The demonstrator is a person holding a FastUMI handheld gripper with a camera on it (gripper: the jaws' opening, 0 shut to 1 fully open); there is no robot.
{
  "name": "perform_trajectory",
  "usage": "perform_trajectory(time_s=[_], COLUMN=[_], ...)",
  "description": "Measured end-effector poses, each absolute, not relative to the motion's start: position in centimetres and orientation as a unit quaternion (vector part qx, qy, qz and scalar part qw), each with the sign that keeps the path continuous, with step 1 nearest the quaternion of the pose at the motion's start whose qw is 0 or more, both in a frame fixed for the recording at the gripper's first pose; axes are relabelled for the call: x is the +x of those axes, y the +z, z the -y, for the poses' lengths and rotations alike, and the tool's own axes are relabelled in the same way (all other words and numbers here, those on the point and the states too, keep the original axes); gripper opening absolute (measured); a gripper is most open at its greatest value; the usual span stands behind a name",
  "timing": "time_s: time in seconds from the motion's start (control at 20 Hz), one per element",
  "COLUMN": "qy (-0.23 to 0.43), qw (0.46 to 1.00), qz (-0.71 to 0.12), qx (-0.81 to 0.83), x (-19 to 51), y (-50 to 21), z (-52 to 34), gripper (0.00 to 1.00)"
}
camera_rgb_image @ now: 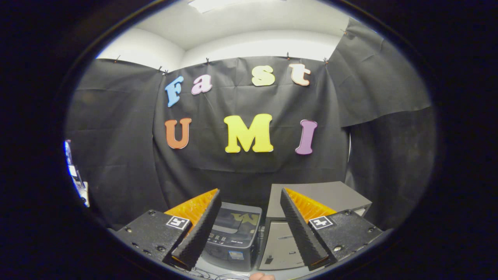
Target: Put the clothes into the washing machine and then close the washing machine lid.
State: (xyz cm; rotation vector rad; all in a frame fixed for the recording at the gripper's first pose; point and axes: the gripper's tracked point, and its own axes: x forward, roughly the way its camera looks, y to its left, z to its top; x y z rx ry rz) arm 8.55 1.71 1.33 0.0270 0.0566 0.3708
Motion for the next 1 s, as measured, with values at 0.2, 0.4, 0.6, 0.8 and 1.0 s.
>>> perform_trajectory(time_s=[0.2, 0.4, 0.6, 0.8, 1.0], qy=[0.185, 0.188, 0.191, 0.19, 0.187], qw=[0.982, 0.981, 0.981, 0.981, 0.981], qz=[-0.033, -0.039, -0.04, -0.04, -0.041], qx=[0.017, 0.016, 0.016, 0.025, 0.023], x=[8.44, 8.25, 8.38, 8.38, 8.47], y=[1.26, 1.12, 1.11, 1.13, 1.11], z=[-1.95, -2.12, -2.26, -2.62, -2.44], gripper=[0.97, 0.97, 0.97, 0.97, 0.97])
